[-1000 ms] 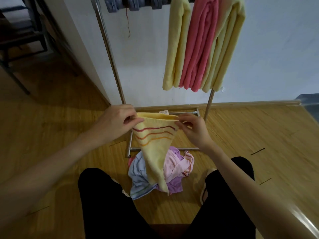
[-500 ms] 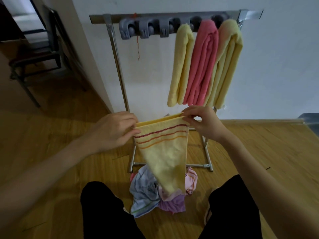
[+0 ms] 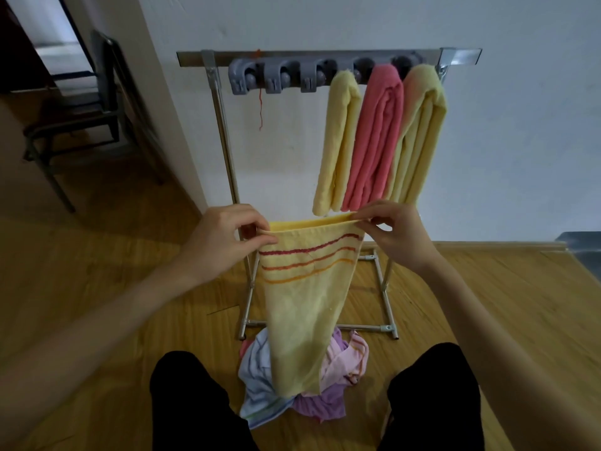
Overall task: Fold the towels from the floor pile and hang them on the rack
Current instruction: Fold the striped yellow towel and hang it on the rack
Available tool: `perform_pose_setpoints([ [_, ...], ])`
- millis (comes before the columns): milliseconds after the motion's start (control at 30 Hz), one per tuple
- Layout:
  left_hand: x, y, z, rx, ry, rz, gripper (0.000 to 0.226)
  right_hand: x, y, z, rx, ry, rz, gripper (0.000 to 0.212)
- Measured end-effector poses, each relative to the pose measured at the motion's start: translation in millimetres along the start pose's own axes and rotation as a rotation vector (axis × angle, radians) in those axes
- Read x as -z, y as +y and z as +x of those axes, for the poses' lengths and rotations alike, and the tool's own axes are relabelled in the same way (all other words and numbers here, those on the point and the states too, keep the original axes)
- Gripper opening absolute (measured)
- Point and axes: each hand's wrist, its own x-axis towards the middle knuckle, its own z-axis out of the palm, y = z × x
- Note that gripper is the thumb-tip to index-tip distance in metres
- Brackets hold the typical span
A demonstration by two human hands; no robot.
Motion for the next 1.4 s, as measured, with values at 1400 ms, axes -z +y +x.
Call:
perform_pose_setpoints([
  [1400,-23.0,29.8,34.3,-0.679,-0.48,0.346,0.019,-31.4,-5.0,2.9,-0.058,0.063,0.16,0.029],
])
